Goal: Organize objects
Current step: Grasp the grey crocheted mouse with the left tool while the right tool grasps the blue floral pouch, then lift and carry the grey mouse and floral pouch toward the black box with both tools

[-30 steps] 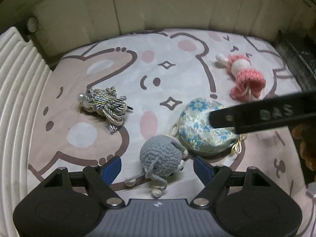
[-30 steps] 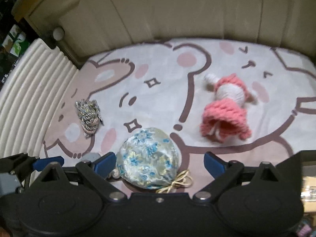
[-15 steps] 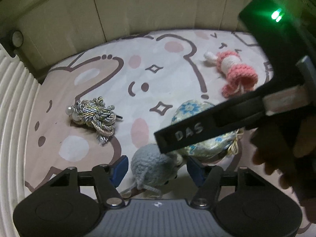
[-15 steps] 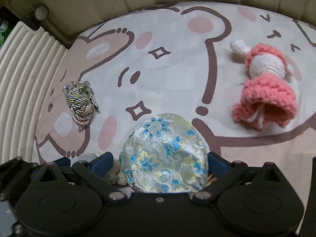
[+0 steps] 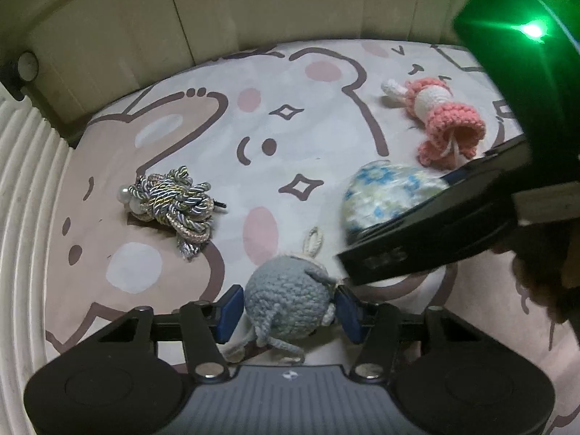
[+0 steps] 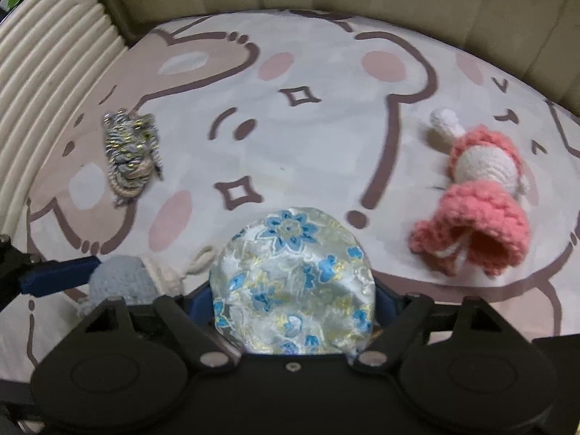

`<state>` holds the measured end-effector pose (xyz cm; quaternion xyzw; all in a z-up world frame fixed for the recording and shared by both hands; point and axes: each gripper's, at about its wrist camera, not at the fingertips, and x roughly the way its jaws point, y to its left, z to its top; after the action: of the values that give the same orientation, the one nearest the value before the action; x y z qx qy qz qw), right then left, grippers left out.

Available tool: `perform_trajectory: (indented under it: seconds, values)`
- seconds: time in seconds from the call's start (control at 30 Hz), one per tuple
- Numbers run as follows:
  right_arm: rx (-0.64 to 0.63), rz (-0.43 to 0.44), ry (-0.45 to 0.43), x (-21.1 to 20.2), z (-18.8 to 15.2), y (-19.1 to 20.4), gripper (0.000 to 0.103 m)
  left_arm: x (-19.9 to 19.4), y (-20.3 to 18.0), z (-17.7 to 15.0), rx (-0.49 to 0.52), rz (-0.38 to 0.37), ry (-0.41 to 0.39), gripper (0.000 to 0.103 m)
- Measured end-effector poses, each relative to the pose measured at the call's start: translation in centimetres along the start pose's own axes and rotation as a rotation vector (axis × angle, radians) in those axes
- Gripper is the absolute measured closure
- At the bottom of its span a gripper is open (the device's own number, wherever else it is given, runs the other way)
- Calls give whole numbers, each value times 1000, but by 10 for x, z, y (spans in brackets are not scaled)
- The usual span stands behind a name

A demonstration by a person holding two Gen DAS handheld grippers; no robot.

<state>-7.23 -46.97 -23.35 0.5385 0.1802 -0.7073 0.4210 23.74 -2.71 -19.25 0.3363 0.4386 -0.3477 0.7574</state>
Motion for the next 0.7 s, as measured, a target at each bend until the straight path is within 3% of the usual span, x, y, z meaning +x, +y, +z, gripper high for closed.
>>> perform_trajectory:
  seconds: [0.37,0.7]
  values:
    - [90,-75,10,-9,-8,-34,19,-2,-1,5,-27,11,13,50]
    - [129,-79,-28,-32,-11,-43,19,-24,10,8,-118,25,-28,50]
